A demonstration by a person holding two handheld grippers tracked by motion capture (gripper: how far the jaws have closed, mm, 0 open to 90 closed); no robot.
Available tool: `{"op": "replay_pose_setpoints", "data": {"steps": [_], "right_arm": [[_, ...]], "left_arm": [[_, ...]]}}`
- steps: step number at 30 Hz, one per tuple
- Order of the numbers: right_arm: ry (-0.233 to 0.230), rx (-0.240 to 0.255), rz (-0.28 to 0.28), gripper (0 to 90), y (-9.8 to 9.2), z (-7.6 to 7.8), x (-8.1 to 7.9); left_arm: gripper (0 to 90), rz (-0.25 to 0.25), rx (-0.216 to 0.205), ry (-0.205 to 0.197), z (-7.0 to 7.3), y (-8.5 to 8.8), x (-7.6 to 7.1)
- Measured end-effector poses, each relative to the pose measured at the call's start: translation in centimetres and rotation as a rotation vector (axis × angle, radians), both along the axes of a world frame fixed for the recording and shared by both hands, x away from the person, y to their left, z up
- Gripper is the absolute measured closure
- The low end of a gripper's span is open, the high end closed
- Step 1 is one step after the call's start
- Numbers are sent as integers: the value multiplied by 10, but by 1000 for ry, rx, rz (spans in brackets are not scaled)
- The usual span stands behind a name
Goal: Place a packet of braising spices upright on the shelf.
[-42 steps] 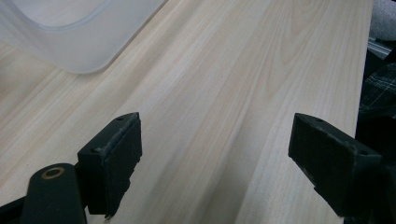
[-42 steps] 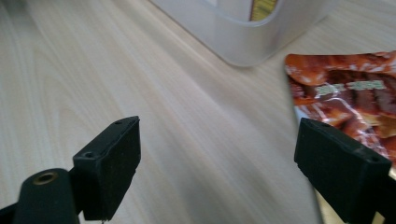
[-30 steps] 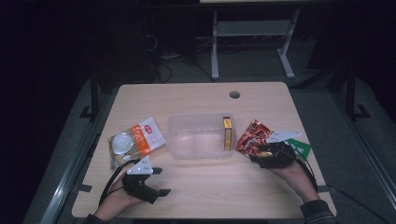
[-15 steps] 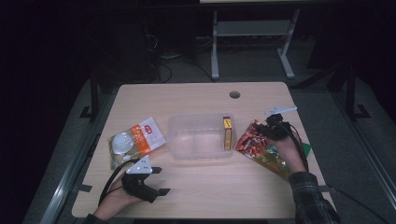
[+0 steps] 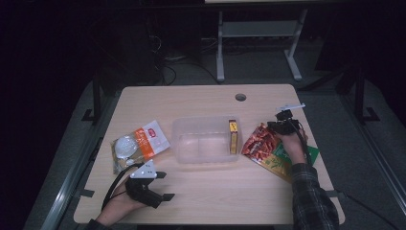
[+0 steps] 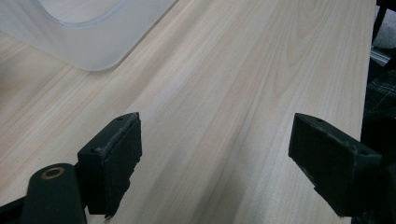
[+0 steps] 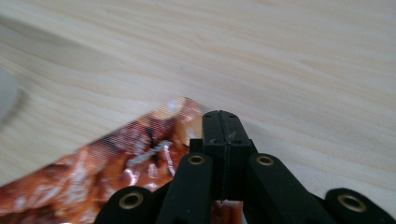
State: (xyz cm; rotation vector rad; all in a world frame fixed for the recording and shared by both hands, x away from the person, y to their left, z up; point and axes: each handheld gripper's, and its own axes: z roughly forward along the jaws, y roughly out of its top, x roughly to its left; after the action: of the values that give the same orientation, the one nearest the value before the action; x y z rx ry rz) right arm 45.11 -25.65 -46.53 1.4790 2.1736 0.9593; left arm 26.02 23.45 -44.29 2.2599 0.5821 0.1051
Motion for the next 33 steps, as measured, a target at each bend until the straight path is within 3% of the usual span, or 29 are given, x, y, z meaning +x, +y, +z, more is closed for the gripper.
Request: {"op": "replay_pose_setpoints", "data": {"steps": [6, 11, 23, 28, 33], "right_arm": [[19, -41, -3, 900, 2, -3, 9], [31, -26, 35, 900, 0, -4, 6], [61, -30, 191, 900, 8, -2, -13], [78, -48, 255, 900, 18, 1, -25], [87, -61, 354, 900, 32, 3, -41]], "left_arm": [[173, -4, 5, 2, -1, -1, 0], [173, -5, 8, 3, -2, 0, 1], [172, -13, 11, 9, -2, -1, 0], [172, -15, 10, 10, -2, -2, -1], [172, -25, 15, 8, -1, -3, -1]]}}
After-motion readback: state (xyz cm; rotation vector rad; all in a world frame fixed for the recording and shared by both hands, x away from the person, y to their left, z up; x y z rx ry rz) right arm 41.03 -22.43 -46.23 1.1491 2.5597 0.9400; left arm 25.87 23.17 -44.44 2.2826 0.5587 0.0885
